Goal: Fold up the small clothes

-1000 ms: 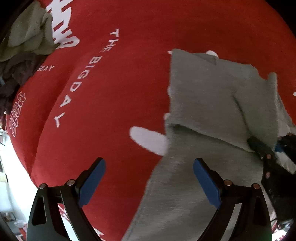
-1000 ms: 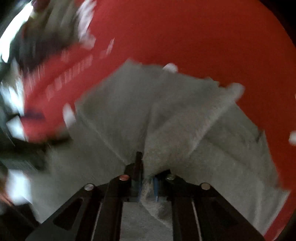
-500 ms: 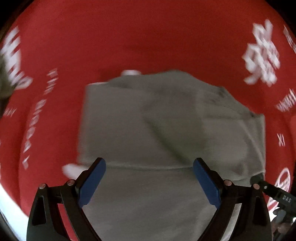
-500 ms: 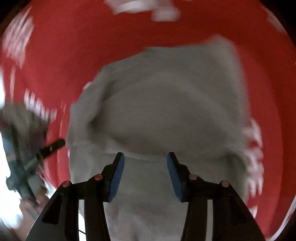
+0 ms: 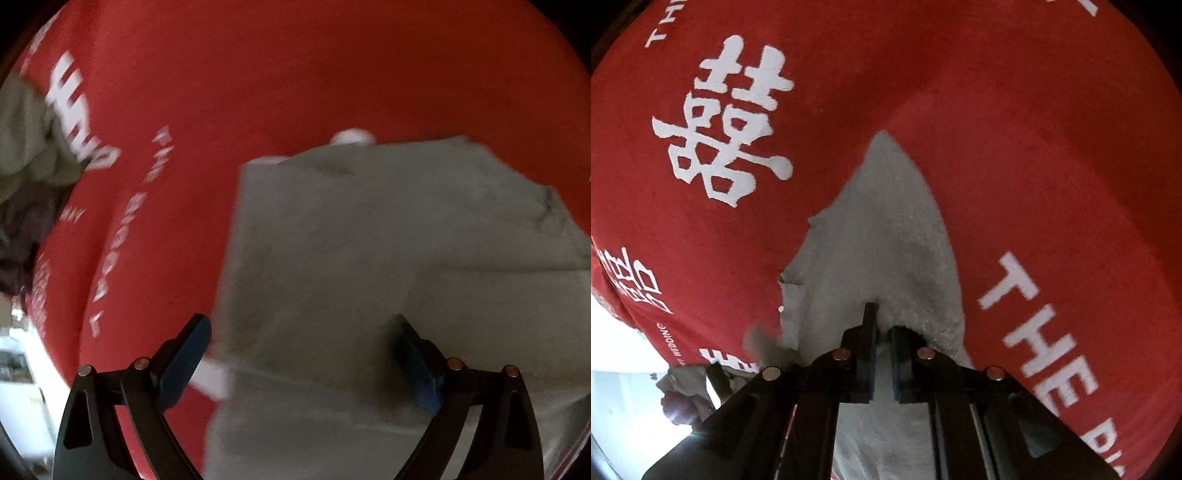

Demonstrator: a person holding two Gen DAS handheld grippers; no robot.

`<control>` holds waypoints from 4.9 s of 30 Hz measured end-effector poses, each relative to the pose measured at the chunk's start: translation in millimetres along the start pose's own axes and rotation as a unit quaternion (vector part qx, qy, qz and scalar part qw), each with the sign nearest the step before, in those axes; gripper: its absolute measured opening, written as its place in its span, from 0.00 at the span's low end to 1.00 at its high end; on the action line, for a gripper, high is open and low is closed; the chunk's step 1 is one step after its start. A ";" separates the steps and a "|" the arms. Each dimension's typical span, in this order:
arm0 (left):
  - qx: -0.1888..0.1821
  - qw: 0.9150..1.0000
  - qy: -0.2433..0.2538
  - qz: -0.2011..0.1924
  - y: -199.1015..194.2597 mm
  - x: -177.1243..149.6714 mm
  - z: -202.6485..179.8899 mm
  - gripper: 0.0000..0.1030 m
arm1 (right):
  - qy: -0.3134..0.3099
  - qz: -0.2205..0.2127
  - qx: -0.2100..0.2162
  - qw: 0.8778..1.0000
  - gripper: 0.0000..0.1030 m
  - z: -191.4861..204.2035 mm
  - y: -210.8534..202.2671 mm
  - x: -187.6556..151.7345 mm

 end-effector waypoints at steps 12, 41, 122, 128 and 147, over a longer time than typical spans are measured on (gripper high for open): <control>-0.073 0.997 -0.028 0.023 -3.0 -21.2 37.9 0.94 | -0.078 0.072 0.018 0.994 0.44 17.4 -28.3 -5.8; -0.171 0.984 0.034 0.026 -20.8 -19.3 -1.3 0.94 | -0.179 0.090 -0.035 0.979 0.58 52.4 10.1 40.2; -0.081 0.992 0.083 0.052 -64.7 -48.1 -49.9 0.94 | -0.263 0.156 -0.146 0.941 0.51 36.7 -36.9 -23.7; -0.077 0.993 0.071 0.061 -74.4 -68.9 -53.9 0.94 | -0.273 0.197 -0.125 0.933 0.51 32.9 -36.7 -50.9; -0.126 0.988 0.061 0.068 -86.3 -173.0 36.9 0.94 | -0.304 0.195 -0.067 0.930 0.56 24.2 -64.6 -158.8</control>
Point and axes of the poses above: each gripper's, at about its wrist camera, not at the fingertips, and y roughly the way its jaws point, z to its left, x to its top, the point moved 4 cm from there along y, roughly the way its jaws point, and after that the axes turned 7 degrees about -z, right-handed, at the moved point
